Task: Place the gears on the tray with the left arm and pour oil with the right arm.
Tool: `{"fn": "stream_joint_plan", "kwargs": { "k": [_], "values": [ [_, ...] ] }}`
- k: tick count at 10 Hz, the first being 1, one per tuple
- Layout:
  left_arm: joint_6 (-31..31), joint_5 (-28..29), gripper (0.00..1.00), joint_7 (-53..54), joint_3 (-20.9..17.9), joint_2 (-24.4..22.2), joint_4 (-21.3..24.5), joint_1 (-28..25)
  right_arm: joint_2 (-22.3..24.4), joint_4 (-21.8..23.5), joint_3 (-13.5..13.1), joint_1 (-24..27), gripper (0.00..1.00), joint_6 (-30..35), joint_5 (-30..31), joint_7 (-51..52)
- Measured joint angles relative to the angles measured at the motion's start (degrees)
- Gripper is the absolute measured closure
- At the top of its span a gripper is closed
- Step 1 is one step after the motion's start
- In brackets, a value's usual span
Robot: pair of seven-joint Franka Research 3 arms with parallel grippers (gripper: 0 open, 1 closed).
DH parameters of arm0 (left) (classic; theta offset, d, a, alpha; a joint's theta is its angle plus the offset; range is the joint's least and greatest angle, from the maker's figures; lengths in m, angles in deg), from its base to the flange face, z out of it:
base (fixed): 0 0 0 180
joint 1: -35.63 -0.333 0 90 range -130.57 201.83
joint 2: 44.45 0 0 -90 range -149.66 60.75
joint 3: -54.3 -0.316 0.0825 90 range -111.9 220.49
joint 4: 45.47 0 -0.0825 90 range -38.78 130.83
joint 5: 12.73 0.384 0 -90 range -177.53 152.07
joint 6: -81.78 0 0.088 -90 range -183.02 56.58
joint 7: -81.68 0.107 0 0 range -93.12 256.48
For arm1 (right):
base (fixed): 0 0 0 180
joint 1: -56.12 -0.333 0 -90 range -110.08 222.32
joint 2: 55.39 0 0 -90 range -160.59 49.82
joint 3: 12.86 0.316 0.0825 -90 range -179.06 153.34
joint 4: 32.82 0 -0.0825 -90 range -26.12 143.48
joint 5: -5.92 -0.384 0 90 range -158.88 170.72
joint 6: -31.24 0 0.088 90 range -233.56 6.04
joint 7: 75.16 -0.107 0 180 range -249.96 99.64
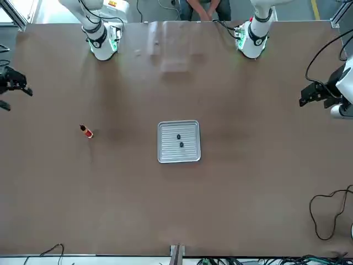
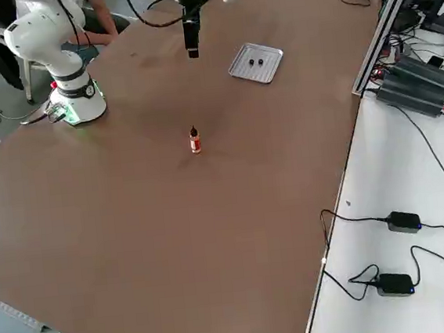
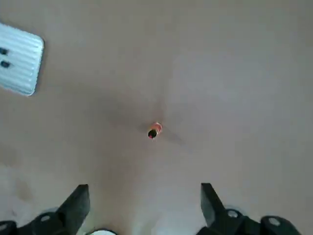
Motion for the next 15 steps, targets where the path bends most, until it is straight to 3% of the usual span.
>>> {"fn": "stream_joint_plan", "kwargs": {
  "k": [5, 15],
  "values": [
    [0.0, 0.0, 0.01, 0.0, -0.02, 0.0, 0.0, 0.0, 0.11, -5.08, 0.8, -1.76, 0.0, 4.34, 3.32, -29.07],
    [0.0, 0.0, 0.01, 0.0, -0.02, 0.0, -0.01, 0.0, 0.05, -6.25, 0.76, -4.85, 0.0, 0.71, 3.33, -31.01]
  ]
}}
